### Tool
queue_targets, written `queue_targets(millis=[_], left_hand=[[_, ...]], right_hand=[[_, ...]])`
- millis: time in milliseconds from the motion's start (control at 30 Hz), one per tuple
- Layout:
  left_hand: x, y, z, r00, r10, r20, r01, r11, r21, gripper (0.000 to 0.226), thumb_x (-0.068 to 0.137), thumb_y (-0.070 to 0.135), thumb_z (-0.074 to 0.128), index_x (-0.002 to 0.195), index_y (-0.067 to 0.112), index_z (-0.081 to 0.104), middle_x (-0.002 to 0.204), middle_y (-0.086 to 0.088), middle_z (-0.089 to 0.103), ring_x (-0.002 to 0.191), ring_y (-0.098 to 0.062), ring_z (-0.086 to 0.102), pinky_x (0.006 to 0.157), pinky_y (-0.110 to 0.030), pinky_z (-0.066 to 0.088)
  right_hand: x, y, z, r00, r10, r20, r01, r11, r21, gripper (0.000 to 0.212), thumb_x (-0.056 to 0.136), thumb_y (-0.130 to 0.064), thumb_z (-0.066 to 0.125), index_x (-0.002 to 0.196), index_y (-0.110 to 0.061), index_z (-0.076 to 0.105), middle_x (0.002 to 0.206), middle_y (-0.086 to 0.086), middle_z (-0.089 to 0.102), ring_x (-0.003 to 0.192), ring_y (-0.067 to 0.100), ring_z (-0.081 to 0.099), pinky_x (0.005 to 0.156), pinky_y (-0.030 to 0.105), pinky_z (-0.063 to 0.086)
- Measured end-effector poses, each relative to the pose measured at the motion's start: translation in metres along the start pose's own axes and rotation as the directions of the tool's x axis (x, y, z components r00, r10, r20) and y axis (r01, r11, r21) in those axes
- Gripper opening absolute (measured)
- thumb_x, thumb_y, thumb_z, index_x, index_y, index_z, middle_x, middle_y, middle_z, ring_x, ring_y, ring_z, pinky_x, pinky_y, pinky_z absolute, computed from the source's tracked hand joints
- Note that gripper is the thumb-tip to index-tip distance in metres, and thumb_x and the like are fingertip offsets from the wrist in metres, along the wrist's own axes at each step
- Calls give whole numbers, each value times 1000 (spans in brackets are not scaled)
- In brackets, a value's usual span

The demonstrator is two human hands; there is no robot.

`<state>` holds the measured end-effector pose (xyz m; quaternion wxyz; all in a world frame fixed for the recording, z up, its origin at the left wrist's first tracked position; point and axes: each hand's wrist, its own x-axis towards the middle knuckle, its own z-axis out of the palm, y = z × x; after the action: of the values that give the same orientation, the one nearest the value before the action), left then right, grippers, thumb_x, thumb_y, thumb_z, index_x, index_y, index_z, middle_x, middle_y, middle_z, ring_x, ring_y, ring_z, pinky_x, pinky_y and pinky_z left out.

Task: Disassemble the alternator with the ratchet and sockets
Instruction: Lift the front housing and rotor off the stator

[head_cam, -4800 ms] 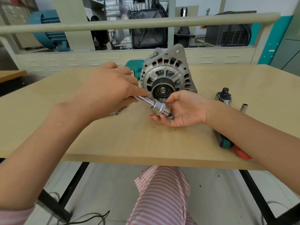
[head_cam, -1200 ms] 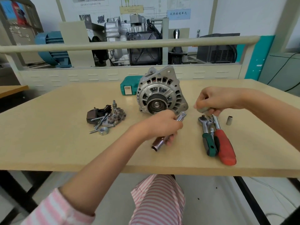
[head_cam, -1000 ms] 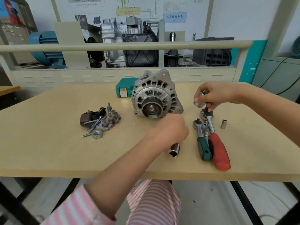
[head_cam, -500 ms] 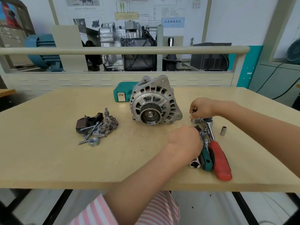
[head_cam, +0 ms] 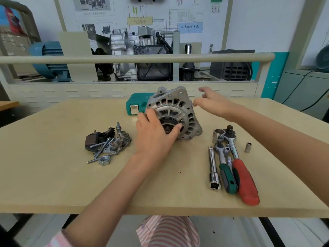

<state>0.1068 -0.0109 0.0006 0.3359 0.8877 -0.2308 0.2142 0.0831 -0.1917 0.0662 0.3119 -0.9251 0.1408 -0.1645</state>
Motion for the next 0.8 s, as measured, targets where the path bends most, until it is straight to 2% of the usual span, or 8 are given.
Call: queue_targets(millis=[100,200,267,400,500,567,667,800], left_hand=[[-1,0,9,1000,0,-31,-4,993,-116,84,75,58,66,130,7,29,127,-13,30,116,-26,32,95,-31,31],[1,1,12,997,-29,-68,20,992,-124,84,74,54,70,130,6,30,128,-14,30,116,-27,33,94,-31,33],[5,-1,11,998,-40,-41,34,991,-126,80,74,48,71,129,7,30,127,-13,30,116,-26,33,94,-31,33],[21,-22,-1,986,-29,163,73,960,-272,57,78,32,65,121,12,34,116,-3,29,111,-21,38,94,-30,40],[35,-39,-13,928,-20,372,249,775,-581,33,87,11,55,116,16,39,111,-3,46,95,-15,53,69,-18,51],[43,-48,-16,889,-36,456,390,580,-715,26,88,1,47,109,17,48,104,-5,55,87,-14,56,70,-23,50],[49,-62,-16,841,13,540,494,386,-779,29,89,-4,46,113,12,53,100,-5,61,86,-14,60,72,-25,51],[50,-73,-14,817,49,574,523,355,-775,39,87,-6,52,121,13,48,102,-8,66,90,-16,66,78,-25,51]], right_hand=[[3,-5,18,993,71,95,-106,893,438,56,88,-32,43,139,-18,26,150,11,25,137,27,24,107,44,22],[6,-14,39,988,88,124,-150,700,699,34,92,-37,28,104,-13,49,102,10,58,98,24,53,90,41,42],[8,-18,46,993,78,90,-118,734,669,41,94,-43,27,98,-15,55,90,8,62,81,20,57,79,35,46],[9,-8,45,978,180,-102,-151,958,243,74,84,-69,31,122,-9,51,114,11,57,101,26,56,83,36,45],[1,2,41,943,26,-330,-70,990,-124,67,83,-75,28,83,-12,52,75,4,56,67,22,54,54,29,35],[-3,3,38,939,41,-342,-75,993,-87,64,81,-76,28,77,-15,48,74,1,54,69,20,52,58,31,35],[1,3,39,981,81,-176,-43,977,208,65,85,-69,34,116,-15,53,114,5,53,99,19,50,84,33,40],[0,0,42,1000,-19,-13,23,902,431,62,81,-69,45,121,-22,58,114,0,65,104,17,60,99,40,45]])
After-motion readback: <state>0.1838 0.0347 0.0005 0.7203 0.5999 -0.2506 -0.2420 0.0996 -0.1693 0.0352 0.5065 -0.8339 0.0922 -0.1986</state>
